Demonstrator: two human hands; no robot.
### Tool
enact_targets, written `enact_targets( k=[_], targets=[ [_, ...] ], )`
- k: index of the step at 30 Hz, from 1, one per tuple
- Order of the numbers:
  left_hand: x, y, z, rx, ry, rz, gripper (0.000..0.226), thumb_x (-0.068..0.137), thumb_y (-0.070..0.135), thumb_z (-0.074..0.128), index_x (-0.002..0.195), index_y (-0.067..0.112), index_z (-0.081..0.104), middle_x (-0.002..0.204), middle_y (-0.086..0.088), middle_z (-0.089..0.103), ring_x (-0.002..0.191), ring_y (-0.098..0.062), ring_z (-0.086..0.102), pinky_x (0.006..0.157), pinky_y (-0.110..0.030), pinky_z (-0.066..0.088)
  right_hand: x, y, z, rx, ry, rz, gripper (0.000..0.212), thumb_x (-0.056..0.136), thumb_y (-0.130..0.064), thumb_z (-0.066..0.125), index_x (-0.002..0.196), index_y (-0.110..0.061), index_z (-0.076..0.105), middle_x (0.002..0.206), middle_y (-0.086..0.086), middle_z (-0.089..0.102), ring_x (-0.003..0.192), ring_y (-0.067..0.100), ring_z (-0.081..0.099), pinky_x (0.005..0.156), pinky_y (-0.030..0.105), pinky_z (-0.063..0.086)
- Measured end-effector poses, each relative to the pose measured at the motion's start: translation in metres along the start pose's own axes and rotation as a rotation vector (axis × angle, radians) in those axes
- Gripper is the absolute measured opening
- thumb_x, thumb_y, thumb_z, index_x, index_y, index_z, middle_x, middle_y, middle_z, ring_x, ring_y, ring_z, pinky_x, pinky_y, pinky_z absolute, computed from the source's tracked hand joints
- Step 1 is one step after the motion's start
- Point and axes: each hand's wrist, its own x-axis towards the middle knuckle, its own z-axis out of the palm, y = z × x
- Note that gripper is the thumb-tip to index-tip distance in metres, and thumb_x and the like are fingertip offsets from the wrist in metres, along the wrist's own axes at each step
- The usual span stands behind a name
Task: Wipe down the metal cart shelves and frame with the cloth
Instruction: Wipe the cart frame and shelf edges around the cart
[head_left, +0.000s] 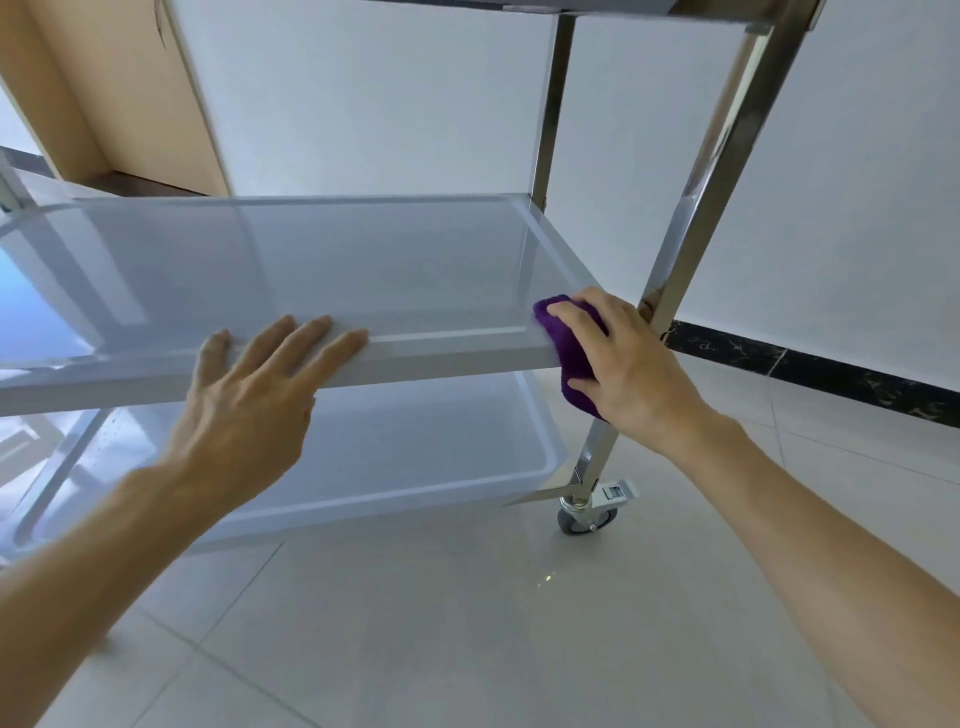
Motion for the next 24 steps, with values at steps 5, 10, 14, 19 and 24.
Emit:
enact_targets(
  k=[5,10,14,19,24],
  targets=[
    [0.001,0.003,0.007,-0.06,0.081,-0.036,0.064,0.088,0.005,0.062,0.144,0.03,0.046,0.147,0.001,0.051,0.135,-0.029,0.048,0.106,-0.064,0.027,0.004,-0.01,0.009,-0.079,0.087,0.004,0.076,0.077,-0.01,0.081,0.143,-0.007,0.042,0.141,0.018,0.043,0.127,0.038,0.044,0.103,0.05,0.046],
    [0.002,0.004,0.013,-0.069,0.073,-0.021,0.076,0.074,-0.004,0.07,0.143,0.019,0.046,0.147,-0.003,0.051,0.135,-0.034,0.047,0.109,-0.06,0.028,0.026,-0.076,0.019,-0.041,0.142,-0.083,0.076,0.072,-0.002,0.078,0.141,-0.002,0.046,0.141,0.024,0.046,0.123,0.043,0.047,0.108,0.048,0.037],
    [0.005,0.001,0.01,-0.106,0.047,-0.037,0.074,0.071,-0.011,0.068,0.139,0.01,0.049,0.144,-0.009,0.054,0.133,-0.035,0.049,0.111,-0.053,0.031,0.045,-0.135,0.031,-0.042,0.127,-0.158,0.084,0.075,-0.007,0.076,0.148,-0.008,0.034,0.148,0.021,0.036,0.131,0.038,0.039,0.113,0.043,0.028],
    [0.006,-0.01,0.005,-0.176,-0.015,-0.058,0.077,0.073,-0.015,0.062,0.142,0.015,0.047,0.149,-0.002,0.049,0.14,-0.029,0.043,0.116,-0.046,0.026,0.039,-0.089,0.022,-0.047,0.102,-0.204,0.081,0.08,-0.013,0.075,0.15,-0.016,0.033,0.149,0.011,0.036,0.131,0.03,0.041,0.111,0.036,0.032],
    [0.012,-0.001,0.005,-0.213,-0.02,-0.102,0.079,0.074,-0.013,0.056,0.145,0.019,0.043,0.153,0.005,0.043,0.145,-0.023,0.035,0.12,-0.043,0.019,0.013,-0.004,0.01,-0.033,0.096,-0.011,0.078,0.077,-0.016,0.081,0.144,-0.014,0.041,0.141,0.013,0.044,0.124,0.036,0.049,0.098,0.048,0.048]
  ],
)
